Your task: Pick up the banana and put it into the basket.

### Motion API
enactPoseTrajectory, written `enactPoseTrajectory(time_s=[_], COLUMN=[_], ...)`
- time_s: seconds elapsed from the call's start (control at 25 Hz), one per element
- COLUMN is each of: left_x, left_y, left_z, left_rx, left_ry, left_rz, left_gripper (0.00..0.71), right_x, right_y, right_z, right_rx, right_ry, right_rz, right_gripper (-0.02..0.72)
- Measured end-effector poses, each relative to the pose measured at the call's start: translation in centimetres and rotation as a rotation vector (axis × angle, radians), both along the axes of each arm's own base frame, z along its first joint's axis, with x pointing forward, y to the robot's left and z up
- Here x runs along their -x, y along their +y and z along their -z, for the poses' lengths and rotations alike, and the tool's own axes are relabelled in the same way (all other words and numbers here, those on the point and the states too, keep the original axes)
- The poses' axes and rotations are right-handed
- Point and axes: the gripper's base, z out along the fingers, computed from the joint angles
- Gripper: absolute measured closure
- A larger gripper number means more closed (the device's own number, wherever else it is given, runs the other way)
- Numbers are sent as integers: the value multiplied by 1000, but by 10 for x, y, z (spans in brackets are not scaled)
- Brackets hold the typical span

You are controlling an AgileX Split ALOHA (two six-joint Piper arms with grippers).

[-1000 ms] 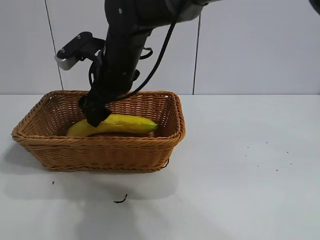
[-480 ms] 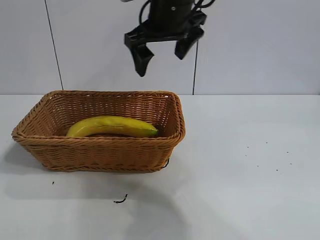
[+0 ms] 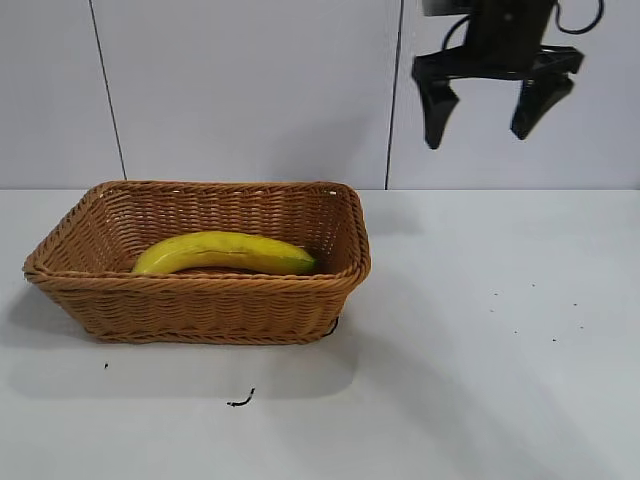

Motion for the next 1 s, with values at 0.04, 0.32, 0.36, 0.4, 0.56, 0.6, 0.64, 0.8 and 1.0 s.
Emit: enactPoseTrajectory(time_s=[0.04,0.32,0.36,0.4,0.56,0.6,0.64,0.8,1.0], left_x=[0,0,0,0,0,0,0,0,0], left_y=[0,0,0,0,0,0,0,0,0], left_z=[0,0,0,0,0,0,0,0,0], left_rx=[0,0,0,0,0,0,0,0,0], left_ry=[0,0,0,0,0,0,0,0,0], left_rz=[0,0,0,0,0,0,0,0,0], left_gripper=[75,75,75,75,75,75,75,75,75], right_x=[0,19,26,35,86,103,119,184,262], right_y=[-2,-1,-1,-1,1,2,2,1,0], right_z=[0,13,18,18,19,17,19,11,2], right_rx=[0,-11,-17,-24,-53,-63,-70,-81,-83], right_ry=[1,85,117,135,236,257,287,327,291], right_rz=[2,-3,-2,-1,0,2,1,-4,-5], right_gripper=[14,14,14,14,14,14,14,14,14])
